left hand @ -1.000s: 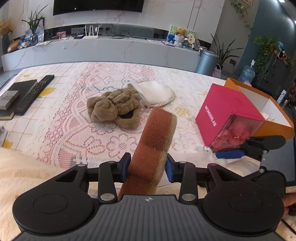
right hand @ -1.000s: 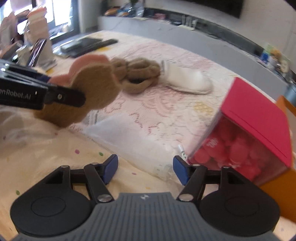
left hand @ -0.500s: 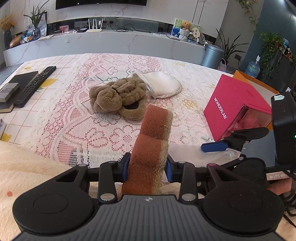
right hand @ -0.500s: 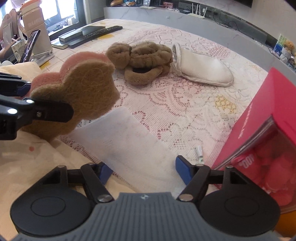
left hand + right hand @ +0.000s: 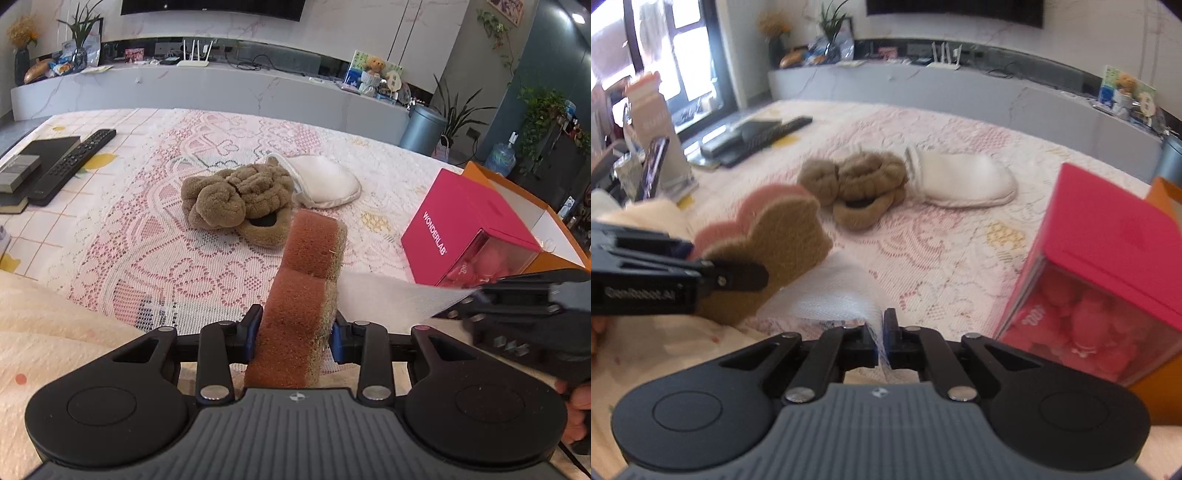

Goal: Organize soft objects
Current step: 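Lift the sponge and mesh bag off the bed toward the orange box, then lower the sponge and mesh bag into the orange box and open both grippers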

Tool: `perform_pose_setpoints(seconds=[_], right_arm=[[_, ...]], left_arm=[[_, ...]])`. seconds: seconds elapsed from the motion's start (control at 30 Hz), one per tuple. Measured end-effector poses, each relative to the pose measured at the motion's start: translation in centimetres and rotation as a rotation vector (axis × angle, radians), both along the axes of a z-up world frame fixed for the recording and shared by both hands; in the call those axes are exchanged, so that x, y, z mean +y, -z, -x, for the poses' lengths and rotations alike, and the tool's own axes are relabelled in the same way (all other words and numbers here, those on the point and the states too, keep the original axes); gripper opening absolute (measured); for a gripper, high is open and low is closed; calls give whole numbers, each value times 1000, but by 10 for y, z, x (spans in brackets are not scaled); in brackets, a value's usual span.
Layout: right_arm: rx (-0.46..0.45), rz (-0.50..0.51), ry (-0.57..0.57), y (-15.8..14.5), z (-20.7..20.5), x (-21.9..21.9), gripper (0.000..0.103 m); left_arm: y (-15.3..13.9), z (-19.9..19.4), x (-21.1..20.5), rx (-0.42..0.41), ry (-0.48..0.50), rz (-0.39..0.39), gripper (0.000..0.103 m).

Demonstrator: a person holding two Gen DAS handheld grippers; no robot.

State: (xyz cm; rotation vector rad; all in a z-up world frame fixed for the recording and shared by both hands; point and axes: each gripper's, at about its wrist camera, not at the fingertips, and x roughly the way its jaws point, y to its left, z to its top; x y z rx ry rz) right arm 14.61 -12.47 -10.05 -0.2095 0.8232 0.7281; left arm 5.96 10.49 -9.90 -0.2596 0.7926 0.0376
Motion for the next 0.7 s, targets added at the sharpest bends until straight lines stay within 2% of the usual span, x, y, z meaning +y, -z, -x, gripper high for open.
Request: perform_pose_setpoints(seconds=[0.2,0.33,0.43,0.57,0.7], right_arm=[[-19,-58,57,-28,8,-29,0],[-52,-84,79,-48,10,-49,0],[-64,-113,116,-64,7,-66,0],[-103,-143,179,-84,2,-92,0],[-152,-143,240,-100,-1,-121,0]], left_arm=[[-17,6,-6,-50,1,-22,39],[-37,6,-12,-89,11,14,39],[-56,1,-23,-136,52,71,39],[-79,-12,-48,-189,124,78,39],[-94,-28,-74,-222,191,124,39]])
